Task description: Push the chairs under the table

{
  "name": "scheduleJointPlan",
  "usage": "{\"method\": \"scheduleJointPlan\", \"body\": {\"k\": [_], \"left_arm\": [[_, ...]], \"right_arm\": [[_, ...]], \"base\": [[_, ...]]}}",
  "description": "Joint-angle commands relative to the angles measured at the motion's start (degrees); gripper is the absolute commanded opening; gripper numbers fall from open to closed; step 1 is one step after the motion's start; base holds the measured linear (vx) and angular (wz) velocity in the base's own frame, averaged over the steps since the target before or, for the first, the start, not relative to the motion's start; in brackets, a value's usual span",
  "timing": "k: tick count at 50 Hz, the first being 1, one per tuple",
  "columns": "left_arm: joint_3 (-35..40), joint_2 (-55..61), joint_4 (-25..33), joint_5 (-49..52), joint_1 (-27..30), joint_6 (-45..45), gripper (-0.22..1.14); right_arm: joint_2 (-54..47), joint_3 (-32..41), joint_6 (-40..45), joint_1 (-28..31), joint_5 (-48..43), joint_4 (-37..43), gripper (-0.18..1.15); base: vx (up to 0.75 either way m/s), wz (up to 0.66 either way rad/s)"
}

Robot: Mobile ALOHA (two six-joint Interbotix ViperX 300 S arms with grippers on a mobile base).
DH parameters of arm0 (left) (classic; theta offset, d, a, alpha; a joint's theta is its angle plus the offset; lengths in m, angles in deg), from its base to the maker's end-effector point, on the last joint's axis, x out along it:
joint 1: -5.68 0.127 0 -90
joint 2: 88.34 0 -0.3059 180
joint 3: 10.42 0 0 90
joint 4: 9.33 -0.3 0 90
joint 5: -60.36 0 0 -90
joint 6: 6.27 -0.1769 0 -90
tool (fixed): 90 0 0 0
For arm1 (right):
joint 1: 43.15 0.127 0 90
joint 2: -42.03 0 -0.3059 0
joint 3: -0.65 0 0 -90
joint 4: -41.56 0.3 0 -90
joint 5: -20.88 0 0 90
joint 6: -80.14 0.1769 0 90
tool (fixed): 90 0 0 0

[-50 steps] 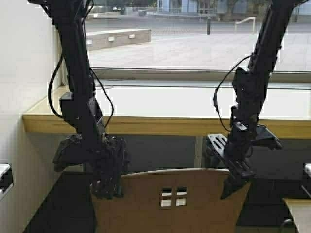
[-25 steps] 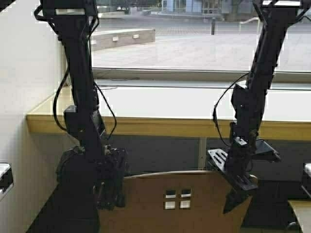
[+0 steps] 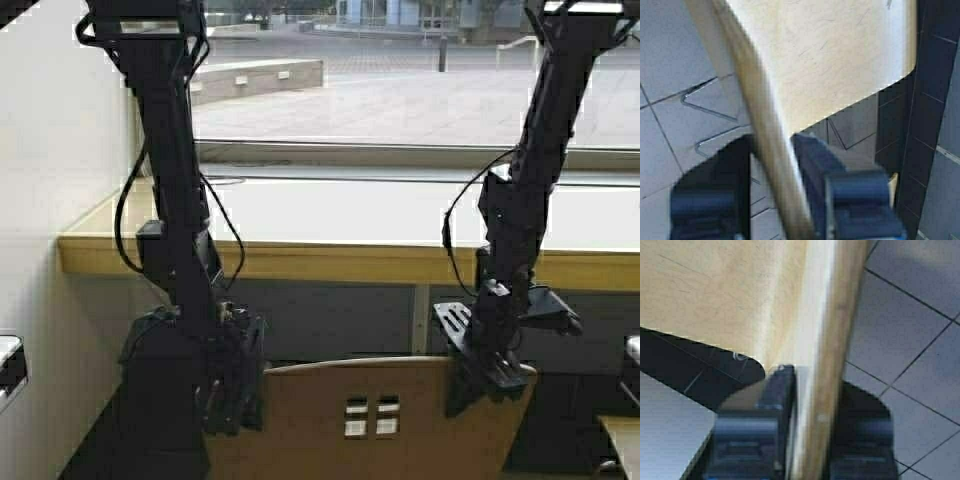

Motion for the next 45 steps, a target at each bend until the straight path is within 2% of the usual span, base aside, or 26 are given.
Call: {"method": "scheduleJointPlan", "body": {"k": [1, 5, 45], "left_arm": [[1.4, -0.9, 0.2, -0.6, 0.3, -0.4, 0.04], [1.6, -0.8, 0.4, -0.6, 0.3, -0.4, 0.04], [3.3, -0.3, 0.8, -0.7, 4.7, -1.4, 0.04]], "right_arm": [[0.5, -0.2, -2.5, 0.5, 0.0, -0.6, 0.0], [0.4, -0.6, -2.5, 0.5, 0.3, -0.6, 0.04], [-2.0, -1.8, -2.6, 2.5, 0.5, -2.5, 0.04]], "base": [[0.04, 0.03], [0.05, 0.03], [0.17, -0.02]]}}
